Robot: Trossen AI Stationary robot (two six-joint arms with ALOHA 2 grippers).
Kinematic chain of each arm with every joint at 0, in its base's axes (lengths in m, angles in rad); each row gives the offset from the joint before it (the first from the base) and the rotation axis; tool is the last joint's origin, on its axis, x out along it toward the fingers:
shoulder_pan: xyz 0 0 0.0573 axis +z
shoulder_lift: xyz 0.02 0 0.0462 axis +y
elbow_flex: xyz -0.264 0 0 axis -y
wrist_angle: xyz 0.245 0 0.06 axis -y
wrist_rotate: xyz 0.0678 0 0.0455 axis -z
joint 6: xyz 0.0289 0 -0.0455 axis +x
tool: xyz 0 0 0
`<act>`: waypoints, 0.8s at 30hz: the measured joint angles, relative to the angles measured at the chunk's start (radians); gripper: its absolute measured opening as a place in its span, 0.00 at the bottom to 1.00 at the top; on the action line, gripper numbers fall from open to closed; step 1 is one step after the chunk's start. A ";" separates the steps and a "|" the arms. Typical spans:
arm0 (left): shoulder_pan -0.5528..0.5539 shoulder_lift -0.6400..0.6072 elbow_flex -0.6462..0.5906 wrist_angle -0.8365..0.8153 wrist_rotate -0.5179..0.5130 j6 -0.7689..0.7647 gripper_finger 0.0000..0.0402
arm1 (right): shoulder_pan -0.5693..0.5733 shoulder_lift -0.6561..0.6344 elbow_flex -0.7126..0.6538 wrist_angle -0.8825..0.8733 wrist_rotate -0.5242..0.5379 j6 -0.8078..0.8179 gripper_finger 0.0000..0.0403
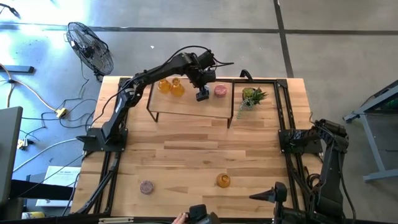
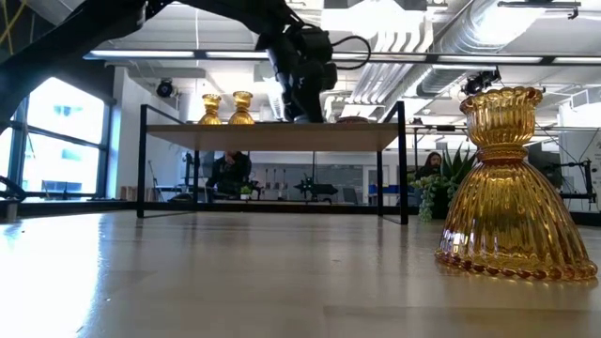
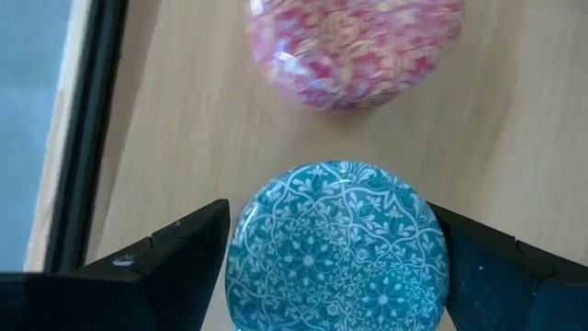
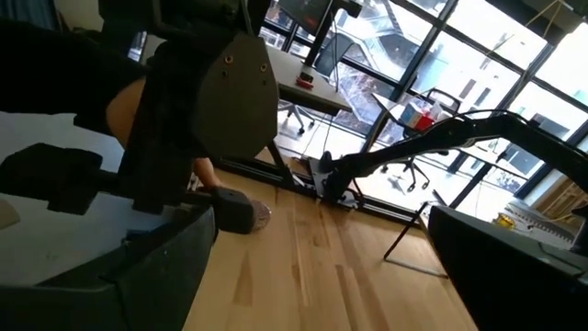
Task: Pick & Place candle stick holders
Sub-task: Put the blue scented candle on the shelf, then put the yellow candle holder on the shelf
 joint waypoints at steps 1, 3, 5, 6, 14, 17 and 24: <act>-0.001 0.000 0.000 0.000 -0.013 -0.004 0.84 | 0.000 0.000 0.000 -0.006 0.000 0.010 0.98; -0.002 0.000 0.000 0.002 -0.022 -0.001 0.84 | 0.000 0.000 0.000 -0.026 0.000 0.033 0.98; -0.002 0.000 0.000 0.025 -0.033 0.000 0.84 | 0.000 0.000 0.000 -0.040 0.000 0.056 0.98; -0.002 0.000 0.002 0.037 -0.035 -0.003 0.84 | 0.000 0.000 0.000 -0.047 0.001 0.065 0.98; -0.020 0.000 0.079 0.030 -0.010 -0.007 0.84 | 0.000 0.000 0.000 -0.072 0.003 0.105 0.98; -0.037 -0.020 0.090 0.027 -0.008 -0.006 0.84 | 0.000 0.000 0.000 -0.072 0.003 0.105 0.98; -0.099 -0.125 0.096 -0.027 -0.019 -0.004 0.84 | 0.000 0.000 0.000 -0.075 0.007 0.133 0.98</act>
